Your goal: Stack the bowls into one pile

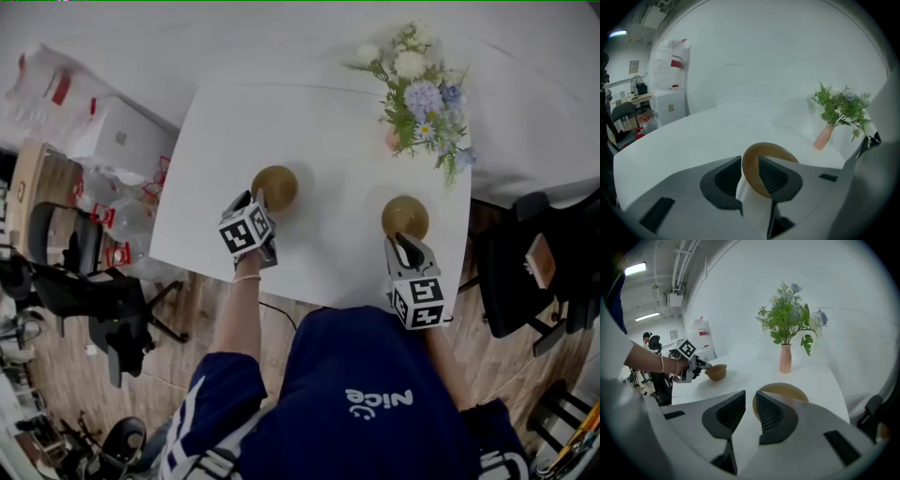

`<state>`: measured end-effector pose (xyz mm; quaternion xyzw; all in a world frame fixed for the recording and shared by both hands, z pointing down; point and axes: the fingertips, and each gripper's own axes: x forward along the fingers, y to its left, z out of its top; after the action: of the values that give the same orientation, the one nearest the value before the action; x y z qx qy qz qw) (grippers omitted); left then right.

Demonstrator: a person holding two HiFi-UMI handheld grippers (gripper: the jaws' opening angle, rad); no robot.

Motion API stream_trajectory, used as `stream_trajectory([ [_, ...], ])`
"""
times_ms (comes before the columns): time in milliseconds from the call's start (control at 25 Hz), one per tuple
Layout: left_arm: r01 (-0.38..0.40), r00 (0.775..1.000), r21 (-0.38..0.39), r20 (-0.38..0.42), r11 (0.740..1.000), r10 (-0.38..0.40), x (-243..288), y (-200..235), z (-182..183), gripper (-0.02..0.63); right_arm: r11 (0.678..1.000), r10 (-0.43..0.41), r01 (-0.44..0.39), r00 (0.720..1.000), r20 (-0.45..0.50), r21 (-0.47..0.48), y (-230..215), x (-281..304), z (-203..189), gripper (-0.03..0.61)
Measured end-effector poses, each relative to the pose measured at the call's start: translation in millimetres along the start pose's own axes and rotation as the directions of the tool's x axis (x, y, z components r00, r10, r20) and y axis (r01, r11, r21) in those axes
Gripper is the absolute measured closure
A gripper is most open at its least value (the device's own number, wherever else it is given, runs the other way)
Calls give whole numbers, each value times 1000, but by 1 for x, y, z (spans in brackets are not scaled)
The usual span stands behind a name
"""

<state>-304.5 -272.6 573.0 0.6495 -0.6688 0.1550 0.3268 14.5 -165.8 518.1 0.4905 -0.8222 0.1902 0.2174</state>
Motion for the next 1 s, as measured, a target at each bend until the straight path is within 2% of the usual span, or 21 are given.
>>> stream_trajectory([
  [360,-41,997,-15,-62,999,40,10,14,-8,491,1000,2,-2,1000,-7,15,-1,4,1,491],
  [480,-49,997,-24,-66,998,48,12,17,-9,517,1000,4,-3,1000,-13,21,-1,6,0,491],
  [600,-80,994,0,-70,997,79,13,18,-8,569,1000,6,-6,1000,-18,25,-2,7,-2,491],
  [800,-88,993,1,-81,996,88,14,19,-6,572,999,12,-11,1000,-16,32,-2,7,-2,491],
  [1000,-65,997,-63,-43,996,62,7,15,0,580,999,14,-14,1000,-14,36,-3,2,-2,495],
])
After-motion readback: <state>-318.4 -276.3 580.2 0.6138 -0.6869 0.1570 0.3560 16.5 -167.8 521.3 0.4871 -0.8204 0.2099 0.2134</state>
